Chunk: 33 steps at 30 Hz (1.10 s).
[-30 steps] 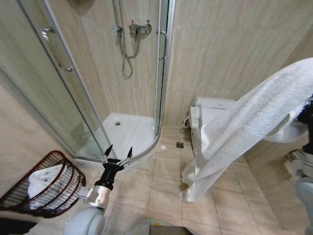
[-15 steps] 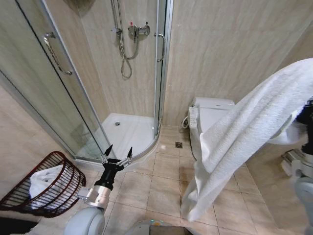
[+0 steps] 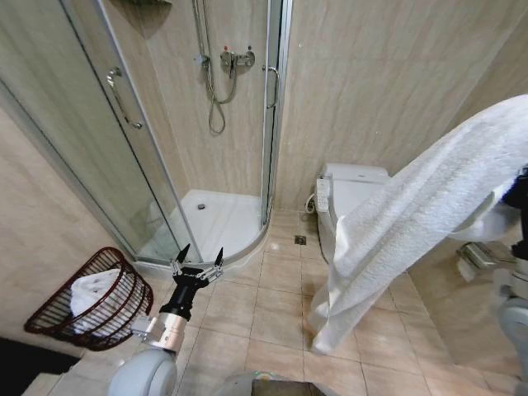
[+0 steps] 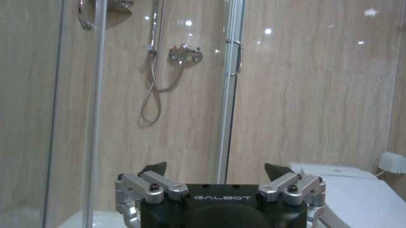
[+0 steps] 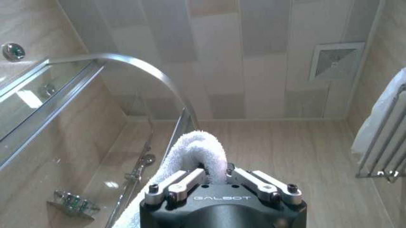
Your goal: Discard the used towel into the hamper.
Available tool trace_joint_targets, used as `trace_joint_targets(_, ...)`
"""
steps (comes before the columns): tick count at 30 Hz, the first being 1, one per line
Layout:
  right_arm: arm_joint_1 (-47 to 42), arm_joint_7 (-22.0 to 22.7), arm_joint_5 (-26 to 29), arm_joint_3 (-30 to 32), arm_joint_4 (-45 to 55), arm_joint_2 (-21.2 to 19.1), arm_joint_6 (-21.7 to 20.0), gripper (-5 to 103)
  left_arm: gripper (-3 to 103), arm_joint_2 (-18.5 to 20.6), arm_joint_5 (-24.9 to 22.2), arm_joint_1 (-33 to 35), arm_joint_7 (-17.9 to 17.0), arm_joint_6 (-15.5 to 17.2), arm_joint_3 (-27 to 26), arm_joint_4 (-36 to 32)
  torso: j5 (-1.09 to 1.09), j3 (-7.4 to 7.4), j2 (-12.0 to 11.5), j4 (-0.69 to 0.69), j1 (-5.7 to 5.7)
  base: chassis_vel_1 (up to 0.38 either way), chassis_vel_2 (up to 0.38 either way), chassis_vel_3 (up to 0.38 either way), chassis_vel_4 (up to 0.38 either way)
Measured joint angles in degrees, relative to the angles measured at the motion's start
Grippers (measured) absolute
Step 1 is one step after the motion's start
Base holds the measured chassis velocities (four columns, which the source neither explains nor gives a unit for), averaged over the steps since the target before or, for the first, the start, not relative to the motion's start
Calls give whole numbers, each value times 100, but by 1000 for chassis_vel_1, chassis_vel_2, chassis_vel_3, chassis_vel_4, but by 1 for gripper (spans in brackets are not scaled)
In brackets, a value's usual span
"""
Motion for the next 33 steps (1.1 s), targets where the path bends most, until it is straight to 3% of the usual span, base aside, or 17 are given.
trace_joint_targets(33,13,-159,97,152,-29,-59,37,5,100,0,0,-1,0,0,0,0,-1,480,843,1,362,-2,4,5,-2)
